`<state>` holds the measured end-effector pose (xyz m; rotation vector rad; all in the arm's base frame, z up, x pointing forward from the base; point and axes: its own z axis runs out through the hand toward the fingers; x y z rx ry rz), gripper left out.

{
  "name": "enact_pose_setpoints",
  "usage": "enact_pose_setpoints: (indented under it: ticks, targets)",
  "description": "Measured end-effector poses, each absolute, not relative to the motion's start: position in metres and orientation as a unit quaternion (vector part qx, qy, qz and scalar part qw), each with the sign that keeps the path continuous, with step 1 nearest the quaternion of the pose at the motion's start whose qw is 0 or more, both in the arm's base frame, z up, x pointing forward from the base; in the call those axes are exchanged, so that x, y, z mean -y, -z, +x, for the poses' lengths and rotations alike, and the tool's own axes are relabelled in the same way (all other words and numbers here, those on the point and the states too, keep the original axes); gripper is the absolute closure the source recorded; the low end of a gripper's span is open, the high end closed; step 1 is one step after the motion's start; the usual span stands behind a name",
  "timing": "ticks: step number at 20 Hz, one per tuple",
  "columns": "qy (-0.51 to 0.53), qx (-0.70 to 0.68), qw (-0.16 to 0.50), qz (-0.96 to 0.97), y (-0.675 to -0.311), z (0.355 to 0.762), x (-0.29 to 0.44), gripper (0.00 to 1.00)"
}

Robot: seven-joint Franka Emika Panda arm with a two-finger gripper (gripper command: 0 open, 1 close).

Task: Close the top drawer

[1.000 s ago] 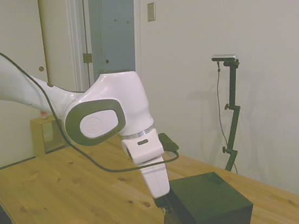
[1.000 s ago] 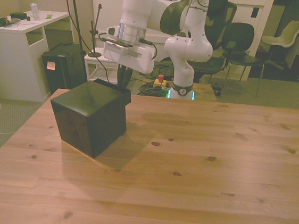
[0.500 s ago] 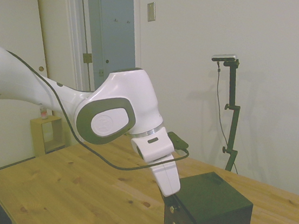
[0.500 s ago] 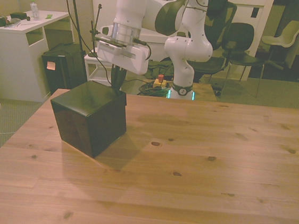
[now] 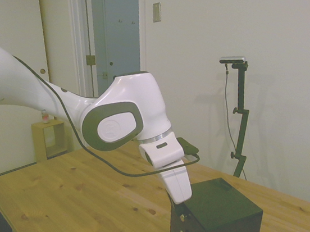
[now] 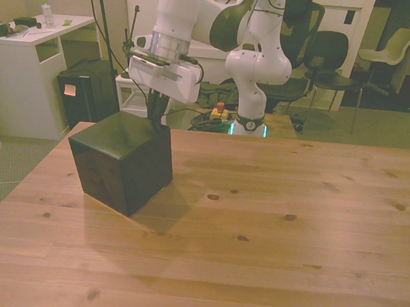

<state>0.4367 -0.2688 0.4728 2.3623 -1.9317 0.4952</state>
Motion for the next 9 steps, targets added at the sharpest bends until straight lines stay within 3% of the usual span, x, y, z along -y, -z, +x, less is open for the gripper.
enact_pose_setpoints:
  ticks: [9]
  targets:
    - [-0.125, 0.589, -0.008, 0.798, -0.472, 0.429, 0.222, 1.00]
